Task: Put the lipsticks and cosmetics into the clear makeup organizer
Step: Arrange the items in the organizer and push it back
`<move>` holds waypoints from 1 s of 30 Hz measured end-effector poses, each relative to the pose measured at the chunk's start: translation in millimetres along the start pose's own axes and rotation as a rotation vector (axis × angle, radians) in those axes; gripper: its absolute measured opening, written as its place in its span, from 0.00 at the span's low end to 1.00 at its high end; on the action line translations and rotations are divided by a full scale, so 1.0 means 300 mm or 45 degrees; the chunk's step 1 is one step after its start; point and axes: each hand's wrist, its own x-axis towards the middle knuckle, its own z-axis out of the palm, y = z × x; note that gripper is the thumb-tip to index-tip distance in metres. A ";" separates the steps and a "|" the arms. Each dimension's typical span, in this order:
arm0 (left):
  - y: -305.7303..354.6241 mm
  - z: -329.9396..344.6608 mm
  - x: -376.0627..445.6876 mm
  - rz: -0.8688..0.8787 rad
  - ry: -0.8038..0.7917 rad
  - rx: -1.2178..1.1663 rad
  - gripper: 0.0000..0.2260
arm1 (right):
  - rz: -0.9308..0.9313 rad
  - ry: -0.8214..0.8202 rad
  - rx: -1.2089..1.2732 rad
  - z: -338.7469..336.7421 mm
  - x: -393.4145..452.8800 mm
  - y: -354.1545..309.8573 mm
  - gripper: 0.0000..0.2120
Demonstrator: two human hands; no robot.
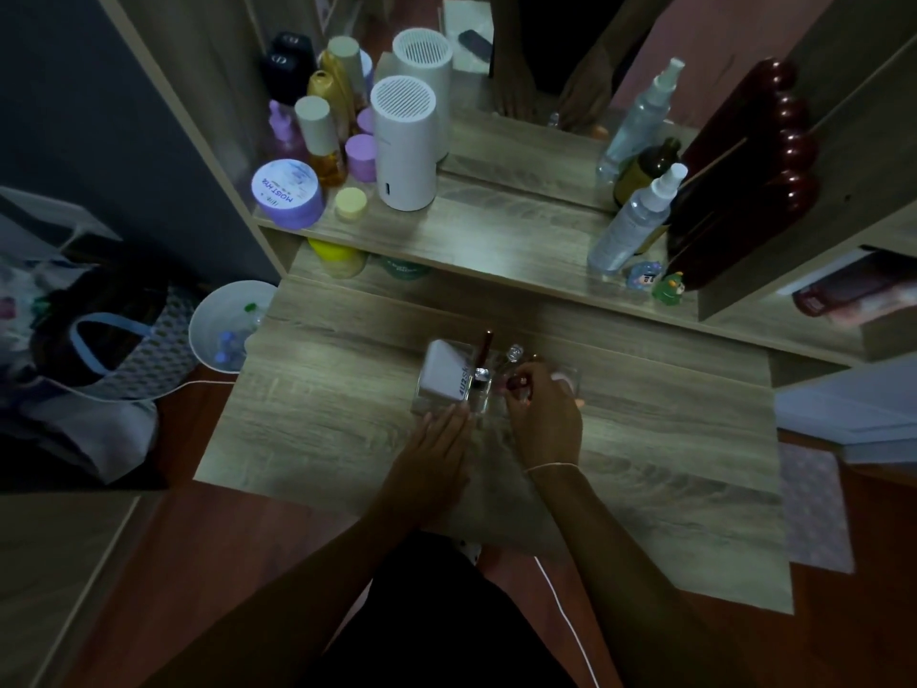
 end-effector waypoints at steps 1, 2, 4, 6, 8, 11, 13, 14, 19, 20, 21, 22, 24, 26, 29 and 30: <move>-0.001 0.002 0.000 0.004 -0.001 0.001 0.27 | -0.011 -0.002 -0.016 0.002 0.000 -0.001 0.09; -0.003 0.004 -0.001 0.006 -0.001 0.005 0.28 | -0.019 -0.006 -0.028 0.006 -0.001 -0.002 0.09; -0.005 0.010 -0.003 0.006 0.009 0.012 0.28 | -0.019 -0.015 -0.043 0.013 -0.001 0.000 0.10; -0.005 0.012 -0.005 0.006 0.031 0.003 0.28 | -0.001 -0.021 -0.056 0.021 -0.002 0.000 0.11; -0.005 0.013 -0.007 0.006 0.055 -0.005 0.28 | 0.003 -0.020 -0.071 0.028 -0.003 -0.003 0.12; -0.007 0.012 -0.009 0.017 0.083 -0.022 0.29 | 0.016 -0.032 -0.084 0.033 -0.006 -0.011 0.13; -0.008 0.012 -0.010 0.031 0.087 -0.028 0.30 | 0.015 -0.046 -0.088 0.036 -0.005 -0.015 0.12; -0.009 0.012 -0.011 0.034 0.087 -0.028 0.30 | 0.017 -0.049 -0.087 0.037 -0.004 -0.017 0.12; -0.010 0.015 -0.014 0.023 0.063 -0.034 0.29 | 0.040 -0.021 -0.087 0.039 0.003 -0.034 0.11; -0.009 0.015 -0.014 0.022 0.058 -0.041 0.28 | 0.040 -0.008 -0.088 0.039 0.004 -0.036 0.12; -0.009 0.013 -0.014 0.020 0.054 -0.043 0.28 | 0.037 0.005 -0.092 0.039 0.005 -0.037 0.13; -0.008 0.011 -0.014 0.019 0.057 -0.043 0.27 | 0.036 0.016 -0.094 0.038 0.005 -0.037 0.13; -0.009 0.009 -0.015 0.032 0.075 -0.075 0.28 | 0.039 0.018 -0.087 0.037 0.007 -0.036 0.13; -0.011 0.009 -0.020 0.062 0.096 -0.137 0.29 | 0.044 0.009 -0.066 0.039 0.007 -0.033 0.12; -0.017 -0.002 -0.030 0.105 0.157 -0.243 0.29 | 0.055 0.024 -0.050 0.044 0.006 -0.025 0.11; -0.019 -0.007 -0.032 0.119 0.195 -0.292 0.29 | 0.055 0.030 -0.041 0.043 0.006 -0.023 0.11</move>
